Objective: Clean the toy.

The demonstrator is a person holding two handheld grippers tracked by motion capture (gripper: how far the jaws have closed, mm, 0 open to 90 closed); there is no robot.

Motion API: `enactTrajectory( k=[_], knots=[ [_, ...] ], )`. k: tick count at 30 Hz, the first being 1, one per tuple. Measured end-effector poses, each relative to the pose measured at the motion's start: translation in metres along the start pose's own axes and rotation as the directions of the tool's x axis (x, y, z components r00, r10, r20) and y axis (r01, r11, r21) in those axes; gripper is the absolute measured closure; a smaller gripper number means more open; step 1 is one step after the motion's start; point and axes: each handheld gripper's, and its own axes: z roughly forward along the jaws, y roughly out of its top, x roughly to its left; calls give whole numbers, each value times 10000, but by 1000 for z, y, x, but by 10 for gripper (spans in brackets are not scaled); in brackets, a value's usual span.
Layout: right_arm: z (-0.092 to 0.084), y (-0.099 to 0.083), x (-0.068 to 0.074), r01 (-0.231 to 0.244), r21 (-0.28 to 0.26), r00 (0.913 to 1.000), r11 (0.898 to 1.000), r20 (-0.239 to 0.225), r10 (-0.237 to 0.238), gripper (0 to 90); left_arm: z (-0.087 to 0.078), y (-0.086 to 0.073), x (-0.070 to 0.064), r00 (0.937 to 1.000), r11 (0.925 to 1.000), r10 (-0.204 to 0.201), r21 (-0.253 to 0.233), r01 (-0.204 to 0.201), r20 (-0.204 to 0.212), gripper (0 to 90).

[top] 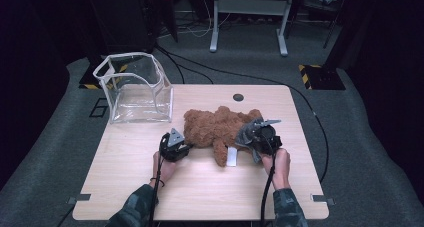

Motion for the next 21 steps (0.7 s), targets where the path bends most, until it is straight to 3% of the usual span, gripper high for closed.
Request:
enactTrajectory(
  k=[3,10,13,18,21],
  knots=[
    [3,-12,-9,-396,25,9990,9992,-199,396,770,0,0,0,9999,10000,83,-14,-83,-74,724],
    [-11,-29,-8,-9,934,9970,9956,773,-64,770,0,0,0,10000,10000,81,43,-80,-59,724],
    [-18,-35,-15,-124,1068,9980,9942,622,57,767,0,0,0,9999,10000,88,47,-87,-63,724],
    [-33,-15,-14,-219,-267,9998,9994,-31,218,762,0,0,0,9999,9999,103,66,-103,-69,725],
    [-22,2,-8,-106,-486,9993,9988,-350,89,760,0,0,0,10000,10000,38,54,-38,-66,725]
  ],
)
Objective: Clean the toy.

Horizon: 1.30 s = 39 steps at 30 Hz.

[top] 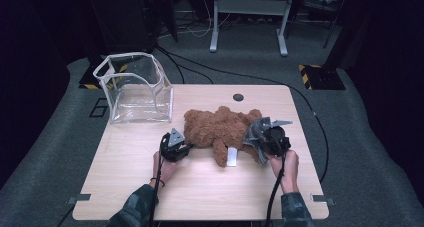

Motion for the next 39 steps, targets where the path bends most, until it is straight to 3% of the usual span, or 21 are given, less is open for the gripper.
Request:
enactTrajectory(
  k=[3,5,8,14,16,19,22,25,28,31,35,36,39],
  knots=[
    [22,1,2,42,481,10000,9988,86,-46,761,0,0,0,10000,10000,30,-6,-30,-10,725],
    [26,-5,-1,-170,571,9999,9982,13,169,764,0,0,0,10000,10000,25,-4,-25,-1,725],
    [22,-17,-6,-318,700,9994,9970,127,310,767,0,0,0,10000,10000,25,10,-25,7,725],
    [9,-37,-15,-217,1803,9980,9834,619,107,766,0,0,0,10000,10000,54,29,-54,-11,725],
    [3,-38,-21,-210,1597,9980,9869,616,113,765,0,0,0,10000,10000,40,26,-40,-2,725],
    [-5,-26,-24,-324,784,9968,9964,758,264,764,0,0,0,9999,9999,90,56,-90,-47,726],
    [1,-4,-22,-212,213,9966,9995,806,194,763,0,0,0,10000,9999,87,60,-86,-48,725],
    [19,13,-18,-133,267,9925,9996,1218,99,761,0,0,0,9999,9999,95,68,-94,-55,726],
    [40,15,-15,-304,963,9900,9949,1402,167,763,0,0,0,9999,9999,94,70,-94,-61,726],
    [41,7,-13,-223,1232,9953,9921,958,104,766,1,0,0,9999,10000,39,16,-39,-125,727],
    [29,-4,-14,-468,1914,9978,9804,-382,551,766,1,0,0,9999,10000,10,18,-10,-158,728],
    [25,-5,-15,-413,1955,9960,9798,-703,560,766,1,0,0,9999,10000,-16,12,17,-161,728],
    [21,-7,-13,-479,1511,9948,9874,-823,608,761,1,0,0,9999,10000,9,35,-9,-158,730]
  ],
)
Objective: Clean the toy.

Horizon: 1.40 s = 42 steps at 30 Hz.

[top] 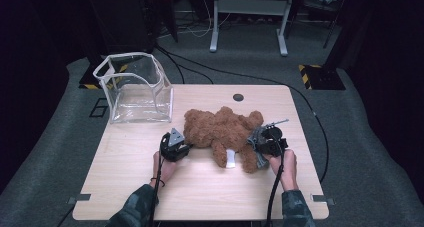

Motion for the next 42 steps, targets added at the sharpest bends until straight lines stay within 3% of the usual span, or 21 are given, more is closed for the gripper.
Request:
enactTrajectory(
  k=[3,6,12,19,25,30,42],
  knots=[
    [3,2,0,-408,-982,9991,9943,-109,399,758,0,0,0,10000,10000,12,89,-13,53,731],
    [13,1,0,-376,-749,9992,9965,103,385,760,1,0,-1,10000,10000,-6,18,6,-53,731],
    [-1,-18,3,-249,-484,9989,9985,372,267,765,0,0,-1,10000,10000,-9,80,9,-38,732],
    [-7,-46,4,-142,378,9997,9992,187,135,764,0,0,0,10000,10000,-9,93,10,-37,732],
    [-10,-49,-3,-663,-426,9930,9969,949,701,761,0,0,-1,10000,10000,6,97,-5,-39,732],
    [3,-53,6,-536,-612,9948,9967,835,586,762,0,0,-1,10000,10000,2,94,-2,-40,732],
    [-5,-69,33,-127,-1088,9996,9940,233,153,762,1,0,-1,10000,9999,-50,93,50,-44,732]
  ],
)
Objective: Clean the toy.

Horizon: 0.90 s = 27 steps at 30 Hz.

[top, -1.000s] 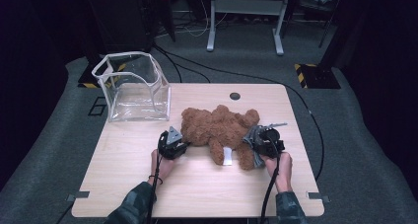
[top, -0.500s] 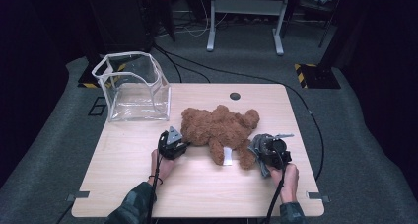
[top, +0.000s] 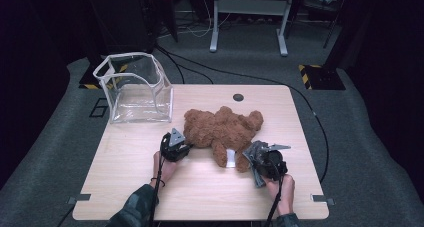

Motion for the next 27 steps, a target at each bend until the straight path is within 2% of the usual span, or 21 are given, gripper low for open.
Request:
enactTrajectory(
  k=[8,9,11,12,13,15,18,19,21,22,24,27],
  knots=[
    [-1,-9,19,425,82,9983,9991,-411,-421,762,0,0,0,10000,10000,9,0,-9,-1,731],
    [-1,-10,22,351,112,9968,9993,-716,-342,761,0,0,0,10000,10000,7,-1,-7,-2,731],
    [0,-11,26,489,113,9953,9987,-837,-478,761,0,0,0,10000,10000,10,-1,-10,-2,732],
    [0,-11,28,702,108,9934,9975,-921,-690,760,0,0,0,10000,10000,2,-1,-2,0,731],
    [0,-11,31,710,102,9908,9974,-1159,-693,760,0,0,0,10000,10000,29,1,-29,-8,731],
    [-2,-9,34,831,88,9894,9965,-1206,-814,759,0,0,0,10000,10000,51,2,-51,-8,731],
    [-12,-5,22,619,-393,9943,9973,-846,-651,758,0,0,0,10000,10000,57,-38,-57,-14,731],
    [-15,-3,18,326,-566,9977,9979,-575,-359,758,0,0,0,10000,10000,59,-6,-59,-1,731],
    [-19,-1,7,170,-794,9998,9967,97,-163,758,0,0,0,10000,10000,61,-22,-61,-12,731],
    [-18,1,2,38,-749,9997,9972,235,-21,758,0,0,0,10000,10000,42,-15,-42,1,731],
    [-13,1,-1,15,-585,9992,9983,394,8,759,0,0,0,10000,10000,59,-26,-59,-13,731],
    [-3,-2,5,241,-322,9997,9992,77,-239,759,0,0,0,10000,10000,40,-23,-40,-3,731]
  ],
)
